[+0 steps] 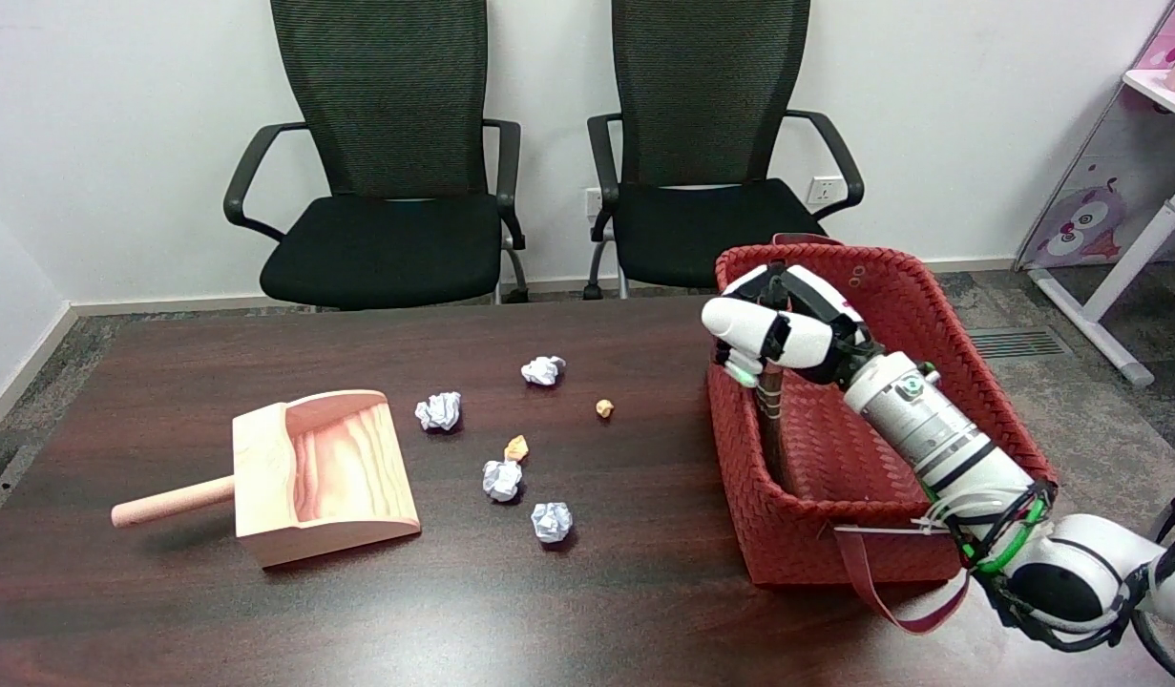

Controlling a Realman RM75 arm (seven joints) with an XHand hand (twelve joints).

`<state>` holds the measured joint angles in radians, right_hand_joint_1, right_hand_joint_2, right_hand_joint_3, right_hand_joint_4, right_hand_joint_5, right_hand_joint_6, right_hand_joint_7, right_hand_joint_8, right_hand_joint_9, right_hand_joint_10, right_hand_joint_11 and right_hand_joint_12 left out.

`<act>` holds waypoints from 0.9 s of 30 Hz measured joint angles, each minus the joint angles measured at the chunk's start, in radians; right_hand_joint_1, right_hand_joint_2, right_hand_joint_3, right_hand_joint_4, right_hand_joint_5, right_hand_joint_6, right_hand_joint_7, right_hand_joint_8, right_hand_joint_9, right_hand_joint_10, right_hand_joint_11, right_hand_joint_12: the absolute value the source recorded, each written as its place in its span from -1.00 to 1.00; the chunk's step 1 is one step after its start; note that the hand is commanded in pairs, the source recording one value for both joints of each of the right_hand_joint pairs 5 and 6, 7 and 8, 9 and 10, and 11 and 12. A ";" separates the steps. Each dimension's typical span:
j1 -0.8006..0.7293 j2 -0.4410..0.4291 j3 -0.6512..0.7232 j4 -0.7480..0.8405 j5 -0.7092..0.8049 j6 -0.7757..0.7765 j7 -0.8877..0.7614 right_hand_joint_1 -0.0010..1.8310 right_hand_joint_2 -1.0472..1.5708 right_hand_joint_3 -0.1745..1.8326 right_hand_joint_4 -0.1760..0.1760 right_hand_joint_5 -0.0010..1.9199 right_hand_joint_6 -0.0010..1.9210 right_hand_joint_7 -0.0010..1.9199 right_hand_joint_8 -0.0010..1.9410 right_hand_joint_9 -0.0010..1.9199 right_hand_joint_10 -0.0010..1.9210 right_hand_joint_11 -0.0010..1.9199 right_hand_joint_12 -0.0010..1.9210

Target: Pick up the broom by its handle.

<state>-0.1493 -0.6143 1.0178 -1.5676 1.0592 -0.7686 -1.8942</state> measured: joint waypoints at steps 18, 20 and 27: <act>0.007 -0.013 0.067 -0.039 -0.003 0.004 -0.066 0.02 0.41 0.05 1.00 1.00 1.00 1.00 0.98 1.00 1.00 1.00 1.00; 0.008 -0.013 0.081 -0.048 -0.003 0.009 -0.080 0.02 0.45 0.08 1.00 1.00 1.00 1.00 0.98 1.00 1.00 1.00 1.00; 0.008 -0.013 0.163 -0.101 -0.001 0.076 -0.141 0.06 0.69 0.05 1.00 1.00 1.00 1.00 0.98 1.00 1.00 1.00 1.00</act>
<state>-0.1411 -0.6268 1.1812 -1.6688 1.0586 -0.6926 -2.0348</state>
